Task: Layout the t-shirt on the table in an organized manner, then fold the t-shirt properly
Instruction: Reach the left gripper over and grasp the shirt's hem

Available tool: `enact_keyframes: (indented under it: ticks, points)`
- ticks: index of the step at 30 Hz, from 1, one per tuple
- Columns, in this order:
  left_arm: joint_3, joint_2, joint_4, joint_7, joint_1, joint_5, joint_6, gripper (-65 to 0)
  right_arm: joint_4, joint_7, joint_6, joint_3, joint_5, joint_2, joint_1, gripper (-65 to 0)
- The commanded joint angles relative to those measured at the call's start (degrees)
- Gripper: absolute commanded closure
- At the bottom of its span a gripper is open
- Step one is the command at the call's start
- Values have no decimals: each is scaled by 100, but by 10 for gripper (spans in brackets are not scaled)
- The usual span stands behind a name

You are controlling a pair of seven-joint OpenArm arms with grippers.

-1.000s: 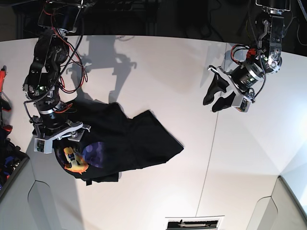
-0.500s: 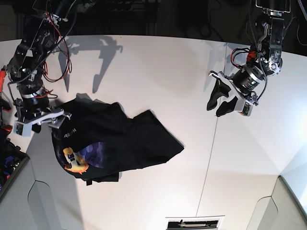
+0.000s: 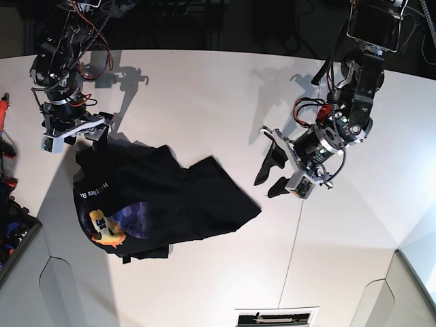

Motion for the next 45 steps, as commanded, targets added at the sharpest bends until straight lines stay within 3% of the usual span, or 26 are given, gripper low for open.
enact_keyframes:
  ticks: [1, 9, 17, 22, 23, 25, 29, 30, 32, 37, 45]
  points:
    - [59, 35, 61, -166, -195, 11, 96, -275, 81, 133, 46, 4, 55, 48, 109, -446]
    - [221, 579, -634, -168, -592, 116, 151, -275, -70, 136, 42, -7, -22, 48, 411, -447]
    - [221, 1027, -1615, -293, -1008, 129, 151, -275, -1001, 138, 44, -7, -50, 46, 1005, -447]
    - [221, 1226, -2304, -619, -1226, 225, 149, -275, -1327, 140, 48, -7, -55, 46, 1156, -442]
    - [221, 1270, -2417, -660, -1252, 225, 151, -275, -1325, 140, 48, -7, -55, 46, 1152, -418]
    - [221, 1272, -2579, -820, -1266, 227, 146, -263, -1325, 138, 46, -7, -63, 48, 1152, -302]
    - [221, 1268, -2651, -992, -1266, 522, 131, -61, -1318, 162, 122, -7, -59, 52, 1158, 0]
    - [221, 1266, -2651, -988, -1268, 601, 133, -14, -1316, 157, 260, -7, -59, 66, 1165, 0]
    - [221, 1237, -2651, -986, -1268, 678, 136, 0, -1314, 164, 595, -4, 4, 103, 1167, 0]
    - [221, 986, -2651, -981, -1268, 680, 175, 0, -1060, 153, 597, 13, 90, 267, 1165, 0]
    - [214, 297, -2651, -984, -1268, 680, 175, 0, -232, -52, 575, 254, 166, 713, 1150, 0]
